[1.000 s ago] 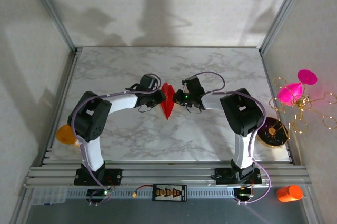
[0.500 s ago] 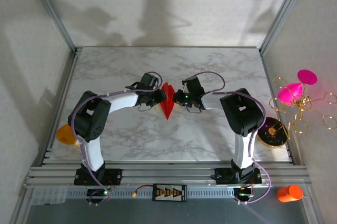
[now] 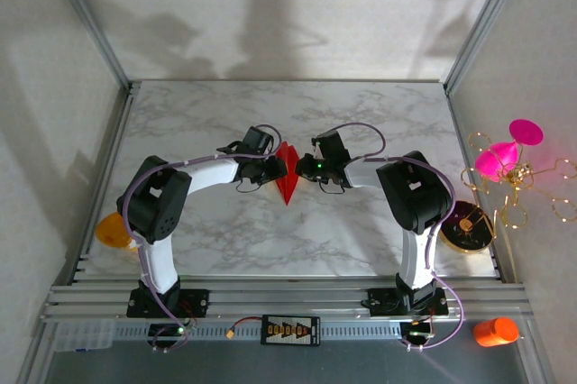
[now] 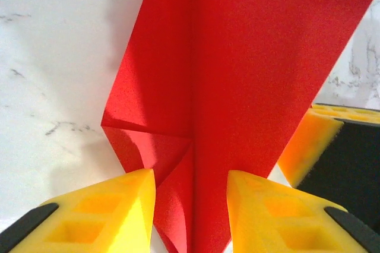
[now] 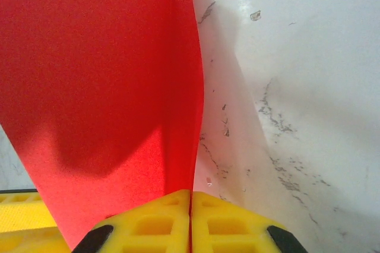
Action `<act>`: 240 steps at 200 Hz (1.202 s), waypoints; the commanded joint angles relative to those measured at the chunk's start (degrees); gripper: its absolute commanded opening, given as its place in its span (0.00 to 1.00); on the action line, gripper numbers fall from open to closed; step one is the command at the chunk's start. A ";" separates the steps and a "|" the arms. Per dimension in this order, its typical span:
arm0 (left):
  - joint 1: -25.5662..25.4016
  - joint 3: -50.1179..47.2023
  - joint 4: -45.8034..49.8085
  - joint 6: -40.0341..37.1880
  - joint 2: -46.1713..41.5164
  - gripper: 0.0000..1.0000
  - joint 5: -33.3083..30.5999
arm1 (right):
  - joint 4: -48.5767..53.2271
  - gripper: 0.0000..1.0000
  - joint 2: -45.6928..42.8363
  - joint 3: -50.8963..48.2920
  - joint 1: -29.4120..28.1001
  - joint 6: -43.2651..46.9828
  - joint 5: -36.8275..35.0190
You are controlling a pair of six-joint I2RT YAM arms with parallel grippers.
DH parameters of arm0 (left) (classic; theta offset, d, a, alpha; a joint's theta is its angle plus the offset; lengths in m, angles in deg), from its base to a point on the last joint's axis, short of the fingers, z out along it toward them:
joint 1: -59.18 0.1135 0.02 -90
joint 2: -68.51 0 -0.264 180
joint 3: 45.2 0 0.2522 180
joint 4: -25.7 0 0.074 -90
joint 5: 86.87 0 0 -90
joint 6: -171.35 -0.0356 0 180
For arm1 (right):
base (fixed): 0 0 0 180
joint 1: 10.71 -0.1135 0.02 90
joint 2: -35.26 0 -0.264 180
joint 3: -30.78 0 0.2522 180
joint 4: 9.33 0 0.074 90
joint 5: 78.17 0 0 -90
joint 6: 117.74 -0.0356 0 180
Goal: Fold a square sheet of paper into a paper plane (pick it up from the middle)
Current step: Move the paper plane to the top-center of the table.
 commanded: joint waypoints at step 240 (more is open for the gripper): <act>-3.60 -2.50 -1.41 1.86 -3.18 0.37 1.73 | 0.64 0.09 0.87 0.96 0.31 0.13 1.25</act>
